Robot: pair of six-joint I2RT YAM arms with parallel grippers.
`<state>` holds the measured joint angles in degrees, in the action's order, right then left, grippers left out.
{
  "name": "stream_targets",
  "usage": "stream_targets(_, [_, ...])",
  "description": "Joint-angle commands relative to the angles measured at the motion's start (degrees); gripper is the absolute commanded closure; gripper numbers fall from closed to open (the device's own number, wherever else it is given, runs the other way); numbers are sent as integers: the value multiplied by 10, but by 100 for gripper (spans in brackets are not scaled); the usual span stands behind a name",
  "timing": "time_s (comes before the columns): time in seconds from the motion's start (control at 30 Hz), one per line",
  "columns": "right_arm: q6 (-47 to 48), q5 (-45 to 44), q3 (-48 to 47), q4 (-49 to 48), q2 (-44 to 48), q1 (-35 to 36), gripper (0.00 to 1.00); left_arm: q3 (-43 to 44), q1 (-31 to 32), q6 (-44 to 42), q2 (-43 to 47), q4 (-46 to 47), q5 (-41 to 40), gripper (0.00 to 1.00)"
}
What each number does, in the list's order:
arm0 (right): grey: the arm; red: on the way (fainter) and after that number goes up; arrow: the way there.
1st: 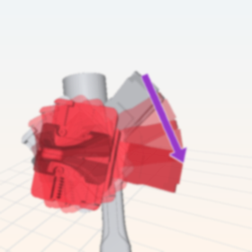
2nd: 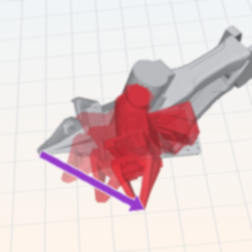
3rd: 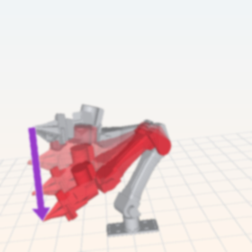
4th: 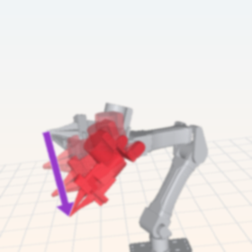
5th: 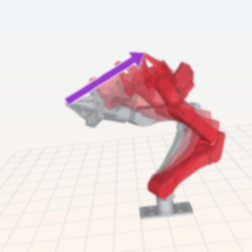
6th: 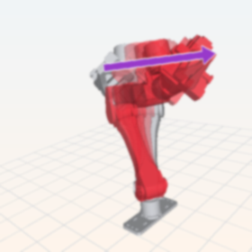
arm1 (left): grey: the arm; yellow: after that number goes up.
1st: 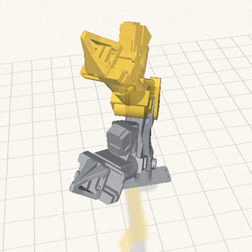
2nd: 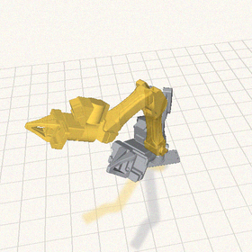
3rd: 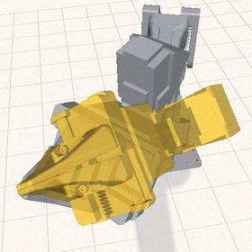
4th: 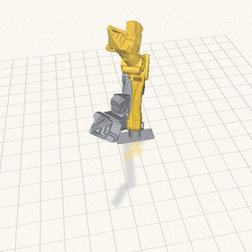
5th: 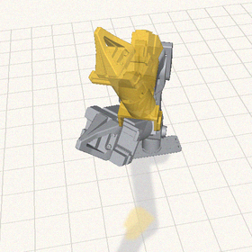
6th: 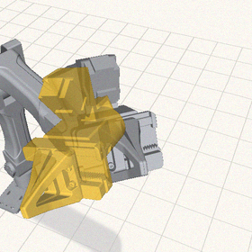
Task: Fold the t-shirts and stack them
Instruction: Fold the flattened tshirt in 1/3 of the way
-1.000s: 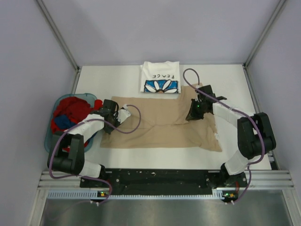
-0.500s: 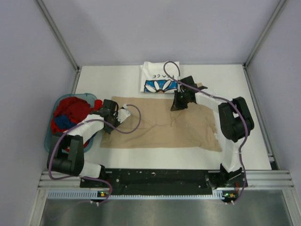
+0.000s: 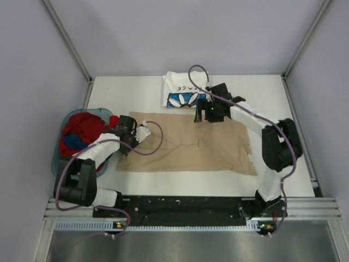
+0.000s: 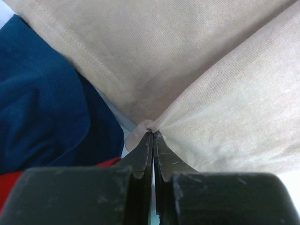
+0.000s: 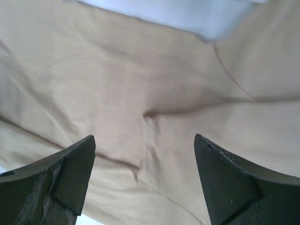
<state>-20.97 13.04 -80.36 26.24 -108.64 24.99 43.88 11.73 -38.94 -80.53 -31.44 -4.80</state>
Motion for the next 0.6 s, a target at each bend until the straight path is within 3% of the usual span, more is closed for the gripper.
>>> stream_targets(0.0, [2,-163,85,15,204,-18,9,27,-2,2,45,-23,2,92])
stream_targets(0.07, [-41,-200,144,36,275,-52,1,38,-1,-3,61,-49,23,81])
stream_targets(0.23, [-164,-212,279,133,441,-143,1,61,4,-50,131,-138,147,59])
stream_targets(0.33, [-233,-201,350,173,525,-190,2,48,21,-92,163,-190,198,52])
stream_targets(0.4, [-283,-168,391,196,574,-223,9,20,31,-118,172,-210,199,50])
stream_targets(0.47, [-342,-145,424,237,608,-247,22,-13,37,-134,172,-208,169,48])
stream_targets(0.57, [-421,-132,473,280,636,-286,27,-62,41,-138,179,-164,102,47])
